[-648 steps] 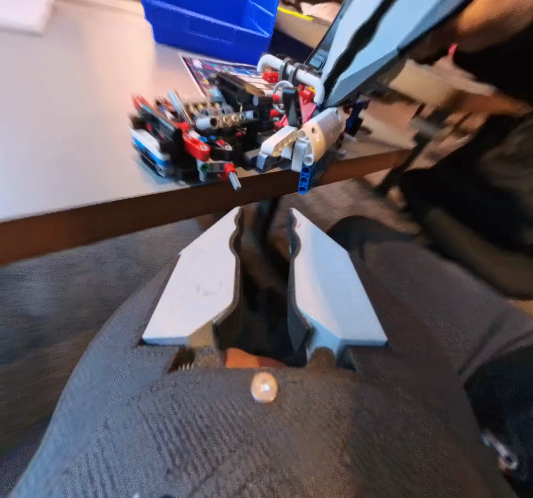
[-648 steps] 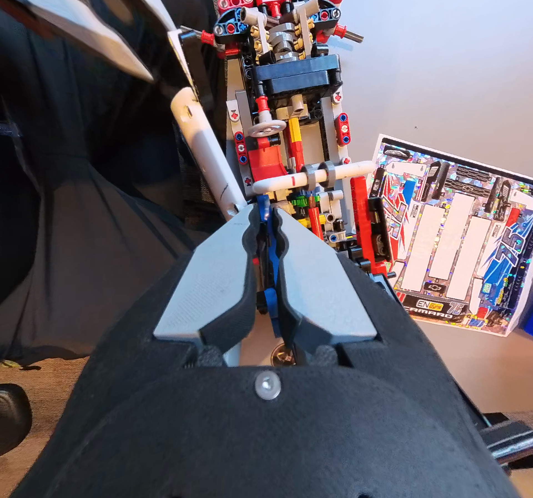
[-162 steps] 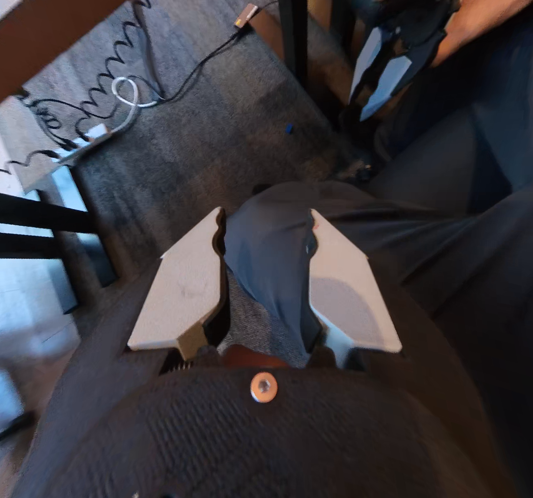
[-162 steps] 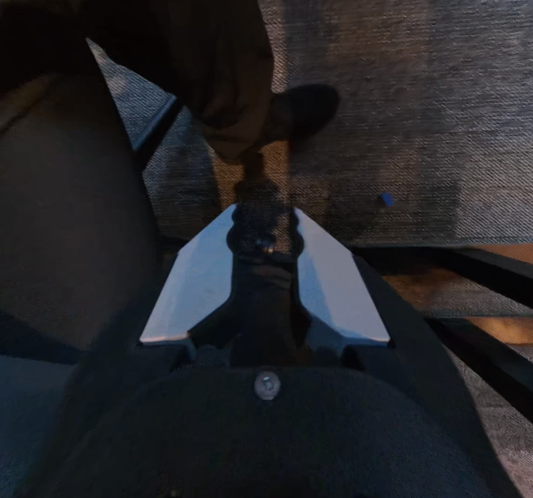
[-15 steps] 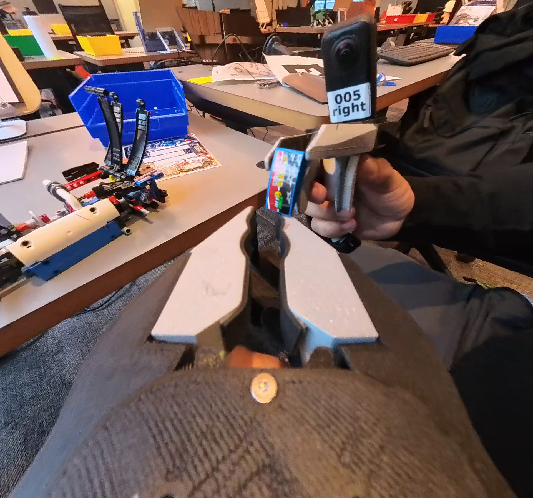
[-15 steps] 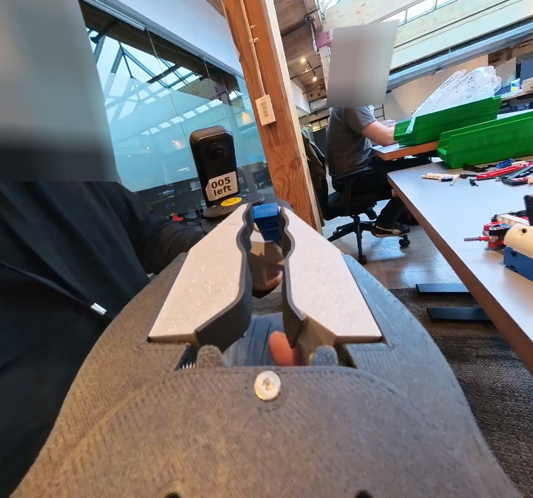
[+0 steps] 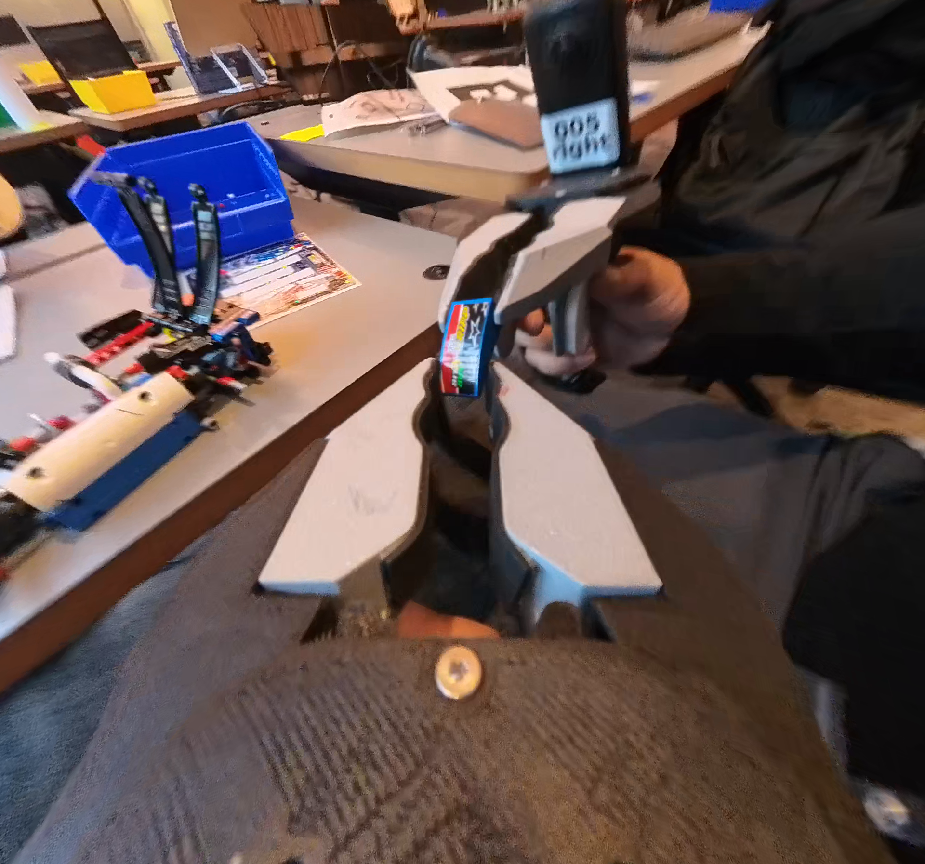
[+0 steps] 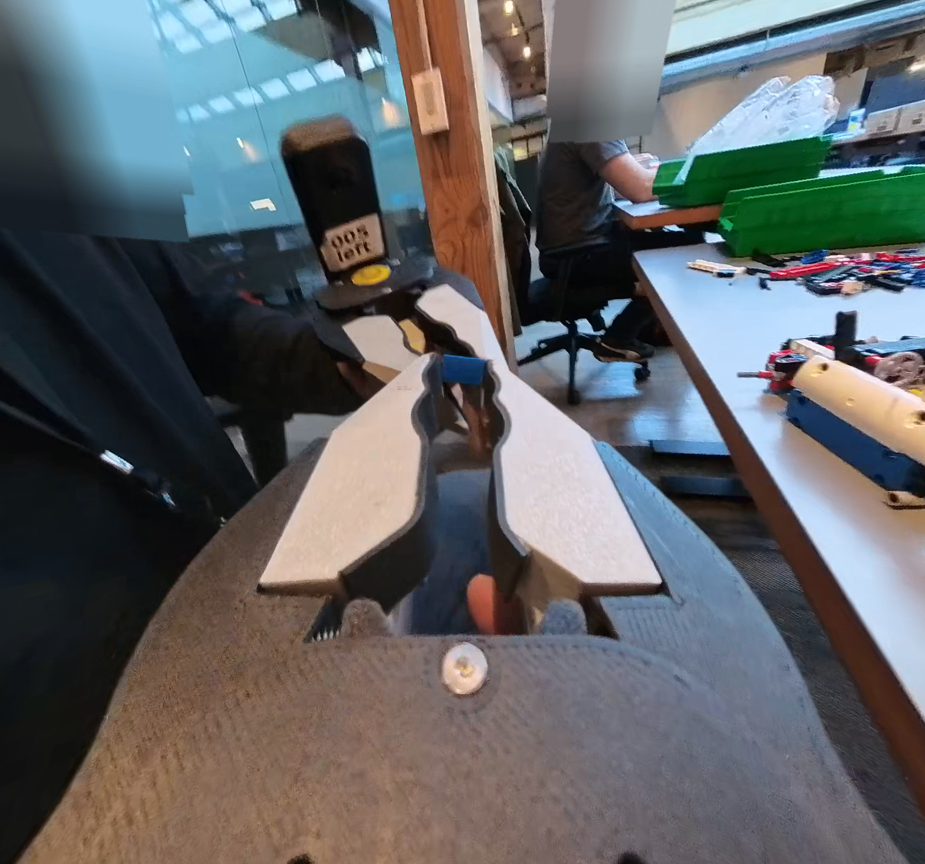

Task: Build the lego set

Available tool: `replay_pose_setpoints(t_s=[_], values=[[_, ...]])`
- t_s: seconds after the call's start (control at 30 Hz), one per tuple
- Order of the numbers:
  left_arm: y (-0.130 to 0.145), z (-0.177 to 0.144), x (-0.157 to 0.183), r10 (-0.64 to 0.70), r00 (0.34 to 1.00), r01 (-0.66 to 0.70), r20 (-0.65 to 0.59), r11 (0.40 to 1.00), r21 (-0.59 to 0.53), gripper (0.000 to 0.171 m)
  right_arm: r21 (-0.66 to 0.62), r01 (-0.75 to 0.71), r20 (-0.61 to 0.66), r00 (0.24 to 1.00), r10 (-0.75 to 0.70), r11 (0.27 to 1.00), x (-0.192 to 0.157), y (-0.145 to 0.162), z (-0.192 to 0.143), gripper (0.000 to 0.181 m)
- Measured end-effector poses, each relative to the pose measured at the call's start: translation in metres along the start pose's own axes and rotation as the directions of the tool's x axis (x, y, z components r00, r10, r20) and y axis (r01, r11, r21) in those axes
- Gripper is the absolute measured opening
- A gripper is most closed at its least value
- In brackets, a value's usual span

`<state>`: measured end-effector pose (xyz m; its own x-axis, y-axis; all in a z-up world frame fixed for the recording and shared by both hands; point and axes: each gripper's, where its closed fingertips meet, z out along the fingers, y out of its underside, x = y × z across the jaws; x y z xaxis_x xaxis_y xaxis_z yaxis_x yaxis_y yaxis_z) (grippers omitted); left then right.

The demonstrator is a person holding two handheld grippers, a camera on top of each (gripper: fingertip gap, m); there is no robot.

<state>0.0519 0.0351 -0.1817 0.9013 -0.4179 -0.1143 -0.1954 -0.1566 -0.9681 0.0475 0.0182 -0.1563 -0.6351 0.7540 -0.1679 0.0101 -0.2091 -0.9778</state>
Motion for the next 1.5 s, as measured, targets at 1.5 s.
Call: replay_pose_setpoints(t_s=[1.5], values=[[0.058,0.053,-0.075,0.141,0.974,-0.168,-0.175,0.974,-0.151,0.035,-0.529,0.175,-0.416,0.8,-0.433,0.831,0.128,0.036,-0.076,0.015]])
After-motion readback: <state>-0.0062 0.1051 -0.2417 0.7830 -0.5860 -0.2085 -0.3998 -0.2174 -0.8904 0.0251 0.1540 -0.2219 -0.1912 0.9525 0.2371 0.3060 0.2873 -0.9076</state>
